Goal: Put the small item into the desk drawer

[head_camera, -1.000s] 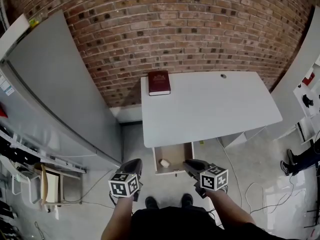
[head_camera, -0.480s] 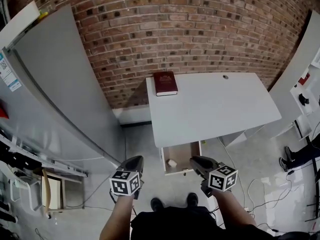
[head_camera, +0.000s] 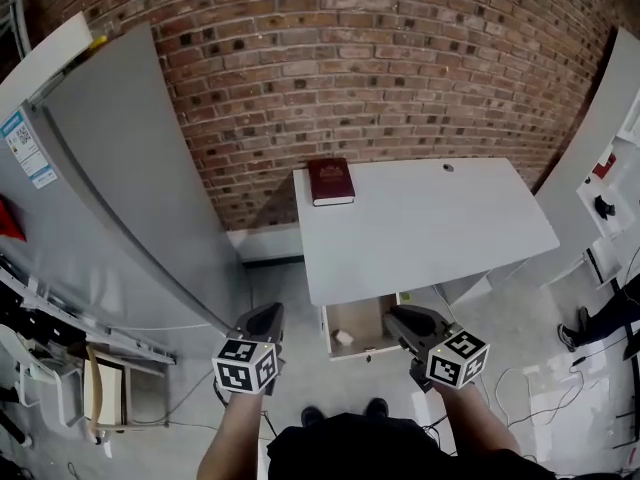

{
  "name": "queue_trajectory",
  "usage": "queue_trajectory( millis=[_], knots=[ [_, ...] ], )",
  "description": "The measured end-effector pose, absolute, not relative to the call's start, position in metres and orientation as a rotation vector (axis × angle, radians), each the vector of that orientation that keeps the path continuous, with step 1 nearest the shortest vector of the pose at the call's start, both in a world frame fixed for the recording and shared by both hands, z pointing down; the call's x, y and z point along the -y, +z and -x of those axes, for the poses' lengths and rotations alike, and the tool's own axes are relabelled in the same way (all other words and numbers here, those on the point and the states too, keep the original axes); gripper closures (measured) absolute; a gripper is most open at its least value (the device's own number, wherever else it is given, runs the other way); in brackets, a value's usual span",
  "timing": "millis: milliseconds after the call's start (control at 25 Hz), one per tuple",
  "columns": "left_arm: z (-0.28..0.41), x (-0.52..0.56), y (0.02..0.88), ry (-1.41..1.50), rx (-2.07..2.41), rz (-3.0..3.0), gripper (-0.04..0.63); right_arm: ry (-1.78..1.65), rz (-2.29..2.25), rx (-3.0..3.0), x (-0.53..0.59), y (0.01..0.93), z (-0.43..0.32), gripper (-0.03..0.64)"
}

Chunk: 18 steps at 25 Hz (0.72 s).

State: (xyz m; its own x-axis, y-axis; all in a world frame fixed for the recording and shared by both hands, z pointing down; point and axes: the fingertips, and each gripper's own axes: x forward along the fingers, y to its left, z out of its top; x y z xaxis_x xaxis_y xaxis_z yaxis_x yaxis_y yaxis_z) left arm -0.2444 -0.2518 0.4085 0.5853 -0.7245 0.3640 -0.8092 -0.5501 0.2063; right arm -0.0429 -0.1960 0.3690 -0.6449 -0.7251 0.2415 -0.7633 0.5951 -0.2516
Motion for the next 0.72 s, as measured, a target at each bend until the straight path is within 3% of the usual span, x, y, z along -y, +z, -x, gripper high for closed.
queue_trajectory(
  millis=[280, 720],
  knots=[
    [0.222, 0.249, 0.367, 0.246, 1.317, -2.538, 0.586, 0.352, -1.344, 2.81, 0.201, 0.319, 0.011, 0.597],
    [0.215, 0.242, 0.358, 0.245, 1.372, -2.564, 0.586, 0.312, -1.404, 2.827, 0.195, 0.312, -0.006, 0.604]
  ],
)
